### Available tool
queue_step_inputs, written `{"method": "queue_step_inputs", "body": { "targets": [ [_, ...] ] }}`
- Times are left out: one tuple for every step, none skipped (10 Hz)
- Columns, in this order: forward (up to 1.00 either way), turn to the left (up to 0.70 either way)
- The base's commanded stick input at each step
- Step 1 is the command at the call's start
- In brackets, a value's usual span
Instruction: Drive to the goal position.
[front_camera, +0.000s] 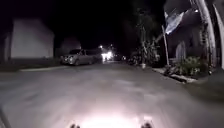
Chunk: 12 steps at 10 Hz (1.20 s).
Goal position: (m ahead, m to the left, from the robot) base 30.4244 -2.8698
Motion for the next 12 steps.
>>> {"method": "queue_step_inputs", "body": {
  "targets": [
    [0.7,0.0],
    [0.7,0.0],
    [0.7,0.0],
    [0.7,0.0],
    [0.7,0.0],
    [0.7,0.0],
    [0.7,0.0],
    [0.7,0.0],
    [0.7,0.0],
    [0.7,0.0],
    [0.7,0.0],
    [0.7,0.0]
  ]
}}
